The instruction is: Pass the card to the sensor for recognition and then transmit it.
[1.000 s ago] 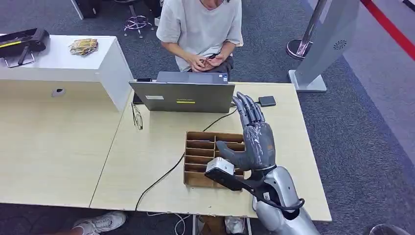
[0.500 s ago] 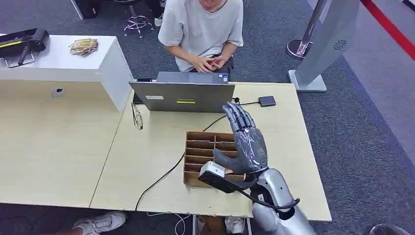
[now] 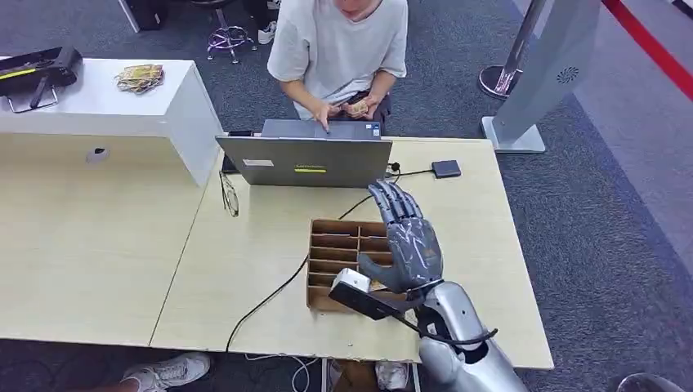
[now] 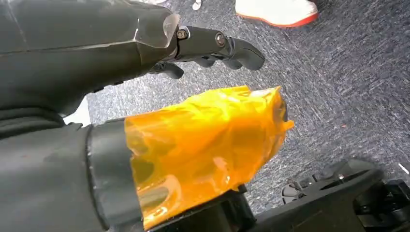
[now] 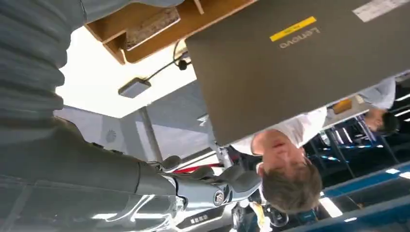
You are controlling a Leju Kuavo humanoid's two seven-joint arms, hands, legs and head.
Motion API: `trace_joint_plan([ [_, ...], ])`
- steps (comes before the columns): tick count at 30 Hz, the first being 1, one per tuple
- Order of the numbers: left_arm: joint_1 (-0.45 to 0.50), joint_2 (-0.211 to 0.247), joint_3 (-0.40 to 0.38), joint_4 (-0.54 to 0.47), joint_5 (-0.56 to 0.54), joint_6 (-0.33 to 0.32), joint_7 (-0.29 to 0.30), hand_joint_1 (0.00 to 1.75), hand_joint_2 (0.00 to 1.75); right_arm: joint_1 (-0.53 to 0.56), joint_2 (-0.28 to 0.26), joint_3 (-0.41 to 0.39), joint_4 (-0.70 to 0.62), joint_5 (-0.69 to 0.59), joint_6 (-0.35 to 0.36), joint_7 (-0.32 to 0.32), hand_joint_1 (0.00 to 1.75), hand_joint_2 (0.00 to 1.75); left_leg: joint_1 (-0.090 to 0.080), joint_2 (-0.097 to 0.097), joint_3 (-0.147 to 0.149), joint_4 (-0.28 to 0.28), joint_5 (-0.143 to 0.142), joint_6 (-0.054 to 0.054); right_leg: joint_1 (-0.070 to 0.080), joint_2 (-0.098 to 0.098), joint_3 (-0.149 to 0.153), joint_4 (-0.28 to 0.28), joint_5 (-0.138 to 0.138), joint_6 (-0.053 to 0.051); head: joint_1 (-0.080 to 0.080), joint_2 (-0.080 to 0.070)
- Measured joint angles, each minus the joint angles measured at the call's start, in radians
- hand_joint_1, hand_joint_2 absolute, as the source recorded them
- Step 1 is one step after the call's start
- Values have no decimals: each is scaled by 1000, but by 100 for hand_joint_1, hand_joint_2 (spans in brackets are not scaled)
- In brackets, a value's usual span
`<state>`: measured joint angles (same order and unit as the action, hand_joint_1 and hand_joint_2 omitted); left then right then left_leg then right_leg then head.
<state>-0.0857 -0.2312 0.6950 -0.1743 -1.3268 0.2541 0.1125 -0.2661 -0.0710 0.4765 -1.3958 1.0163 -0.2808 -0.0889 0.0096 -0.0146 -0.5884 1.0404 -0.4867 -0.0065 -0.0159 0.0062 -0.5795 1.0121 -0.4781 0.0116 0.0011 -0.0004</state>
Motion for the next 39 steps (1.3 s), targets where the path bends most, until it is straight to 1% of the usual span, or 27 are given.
trace_joint_plan([
  [5, -1, 0, 0, 0, -2, -3, 1, 0, 0, -3, -3, 0, 24, 35, -14, 25, 0, 175, 0, 0, 0, 0, 0, 0, 0, 0, 0, 0, 0, 0, 0, 0],
  [16, -1, 0, 0, 0, -9, -10, 3, 0, 0, -3, -11, -21, 71, 107, -43, 53, 0, 175, 0, 0, 0, 0, 0, 0, 0, 0, 0, 0, 0, 0, 0, 0],
  [29, -3, 0, -5, 0, -18, -11, 5, 0, 0, 2, -15, -34, 122, 144, -53, 63, 0, 175, 0, 0, 0, 0, 0, 0, 0, 0, 0, 0, 0, 0, 0, 0],
  [36, -3, -1, -7, 0, -19, -11, 5, 0, 0, 4, -15, -41, 139, 144, -53, 61, 9, 175, 0, 0, 0, 0, 0, 0, 0, 0, 0, 0, 0, 0, 0, 0],
  [38, -3, -1, -7, 0, -19, -11, 5, 0, 0, 4, -15, -42, 141, 141, -52, 55, 24, 175, 0, 0, 0, 0, 0, 0, 0, 0, 0, 0, 0, 0, 0, 0],
  [39, -3, -1, -7, 0, -19, -11, 5, 0, 0, 4, -15, -43, 142, 138, -52, 51, 24, 175, 0, 0, 0, 0, 0, 0, 0, 0, 0, 0, 0, 0, 0, 0],
])
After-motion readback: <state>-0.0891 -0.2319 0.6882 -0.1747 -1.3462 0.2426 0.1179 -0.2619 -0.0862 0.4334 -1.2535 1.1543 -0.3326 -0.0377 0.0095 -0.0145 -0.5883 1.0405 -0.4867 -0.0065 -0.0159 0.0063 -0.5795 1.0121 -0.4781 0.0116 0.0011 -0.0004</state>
